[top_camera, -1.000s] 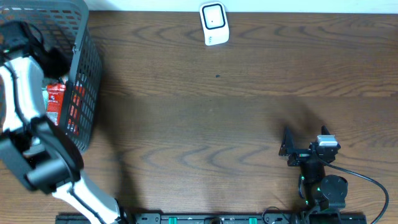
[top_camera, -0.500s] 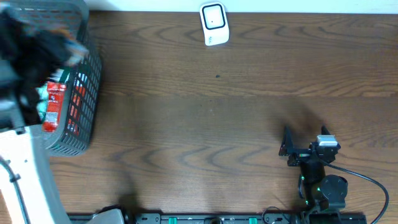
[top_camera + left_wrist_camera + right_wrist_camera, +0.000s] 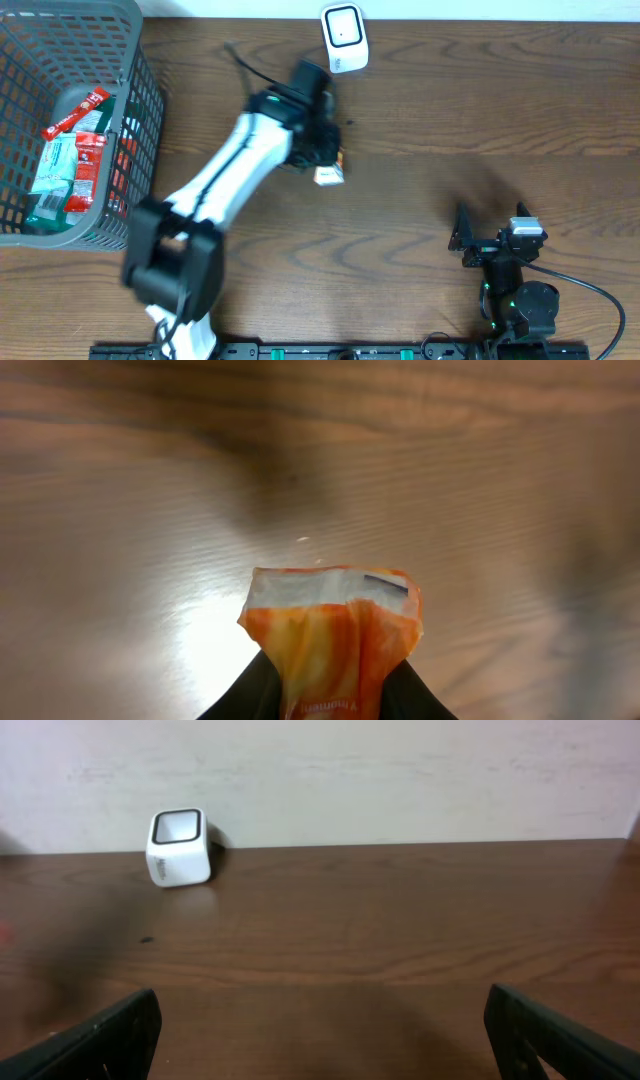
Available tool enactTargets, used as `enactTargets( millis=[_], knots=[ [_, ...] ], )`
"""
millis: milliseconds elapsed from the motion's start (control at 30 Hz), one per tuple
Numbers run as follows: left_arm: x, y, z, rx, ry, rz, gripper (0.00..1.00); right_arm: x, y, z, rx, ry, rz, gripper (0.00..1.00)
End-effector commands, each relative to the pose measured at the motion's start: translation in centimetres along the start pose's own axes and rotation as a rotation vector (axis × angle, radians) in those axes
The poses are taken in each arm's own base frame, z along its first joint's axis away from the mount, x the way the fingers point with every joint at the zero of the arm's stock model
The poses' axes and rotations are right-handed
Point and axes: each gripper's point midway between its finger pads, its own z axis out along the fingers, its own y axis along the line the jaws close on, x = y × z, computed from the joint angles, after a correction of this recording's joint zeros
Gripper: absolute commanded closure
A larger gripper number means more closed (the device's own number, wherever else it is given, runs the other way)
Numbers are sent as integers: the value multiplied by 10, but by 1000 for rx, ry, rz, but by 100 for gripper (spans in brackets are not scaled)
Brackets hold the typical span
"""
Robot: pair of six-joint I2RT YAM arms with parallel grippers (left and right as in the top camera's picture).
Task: Scan the item barcode
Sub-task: 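Carry the orange packet with the left gripper toward the white scanner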
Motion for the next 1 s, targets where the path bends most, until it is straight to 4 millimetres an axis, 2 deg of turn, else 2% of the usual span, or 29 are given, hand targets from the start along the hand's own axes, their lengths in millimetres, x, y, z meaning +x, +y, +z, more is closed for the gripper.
enactTargets(
  millis=[0, 33, 100, 133, 300, 333, 400, 433, 467, 567, 767, 967],
  knots=[
    [5, -1, 41, -75, 22, 61, 88, 1, -2, 0, 5, 1, -11, 1],
    [5, 0, 49, -93, 20, 73, 79, 1, -2, 0, 5, 1, -11, 1],
    [5, -2, 56, -105, 13, 87, 43, 1, -2, 0, 5, 1, -11, 1],
    [3, -5, 56, -101, 6, 92, 32, 1, -2, 0, 5, 1, -11, 1],
    [-9, -17, 28, -72, -56, 101, 29, 1, -2, 0, 5, 1, -11, 1],
    [-10, -18, 25, -69, -61, 102, 35, 1, -2, 0, 5, 1, -11, 1],
    [-8, -20, 24, -68, -60, 105, 66, 1, -2, 0, 5, 1, -11, 1],
    [-6, -22, 25, -66, -53, 109, 89, 1, -2, 0, 5, 1, -11, 1],
    [-3, -23, 27, -67, -45, 113, 92, 1, -2, 0, 6, 1, -11, 1],
    [8, -29, 36, -85, -33, 146, 93, 1, -2, 0, 5, 1, -11, 1],
    [19, -28, 61, -164, -28, 195, 92, 1, -2, 0, 5, 1, -11, 1],
    [24, -3, 91, -280, -3, 200, 92, 1, -2, 0, 5, 1, -11, 1]
  ],
)
